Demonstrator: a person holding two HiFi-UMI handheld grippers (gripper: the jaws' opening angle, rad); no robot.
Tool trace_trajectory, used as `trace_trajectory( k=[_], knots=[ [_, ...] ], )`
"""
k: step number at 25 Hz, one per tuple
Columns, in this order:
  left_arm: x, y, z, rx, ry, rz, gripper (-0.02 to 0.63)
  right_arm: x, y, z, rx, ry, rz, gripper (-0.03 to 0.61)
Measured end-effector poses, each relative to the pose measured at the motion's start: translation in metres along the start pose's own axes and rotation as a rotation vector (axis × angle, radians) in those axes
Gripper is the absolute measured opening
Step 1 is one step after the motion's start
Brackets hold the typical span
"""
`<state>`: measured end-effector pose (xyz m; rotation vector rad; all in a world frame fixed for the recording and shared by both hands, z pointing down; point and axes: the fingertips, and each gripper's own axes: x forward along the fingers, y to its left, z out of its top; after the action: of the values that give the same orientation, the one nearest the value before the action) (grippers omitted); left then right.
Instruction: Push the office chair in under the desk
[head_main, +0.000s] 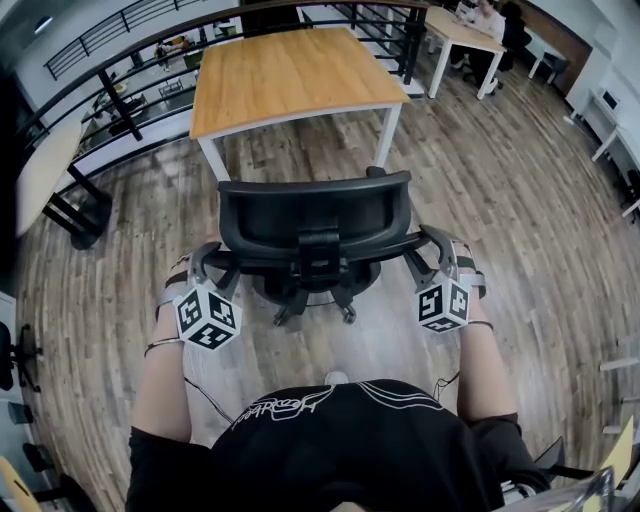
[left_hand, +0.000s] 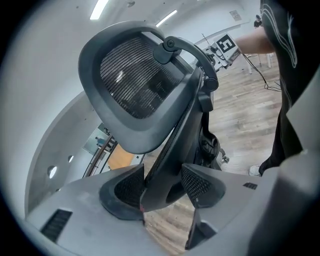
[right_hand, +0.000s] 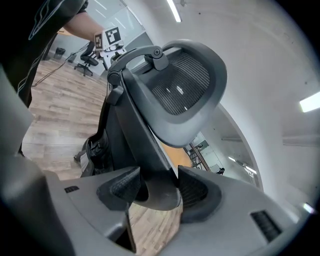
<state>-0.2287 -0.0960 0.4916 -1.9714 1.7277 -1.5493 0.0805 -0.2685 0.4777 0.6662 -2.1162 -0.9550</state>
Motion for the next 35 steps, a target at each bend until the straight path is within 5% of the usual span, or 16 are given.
trace_trajectory(
  k=[6,12,28,35],
  knots=[
    [0.005,-0.013,-0.006,-0.004,0.022,0.052,0.233,-0.001,0.014,-0.009,-0.009,-0.040,-0.022,0.253],
    [0.077,0.065,0.031,-0.021,0.030,0.038,0.233,0.085,-0.062,-0.010,-0.005,-0.028,0.000,0.253],
    [0.173,0.142,0.044,-0.013,0.014,0.020,0.233,0.199,-0.114,-0.012,0.006,0.005,0.009,0.255],
    [0.254,0.231,0.053,0.005,-0.008,0.007,0.233,0.297,-0.167,0.002,0.017,0.057,0.017,0.254]
  ],
)
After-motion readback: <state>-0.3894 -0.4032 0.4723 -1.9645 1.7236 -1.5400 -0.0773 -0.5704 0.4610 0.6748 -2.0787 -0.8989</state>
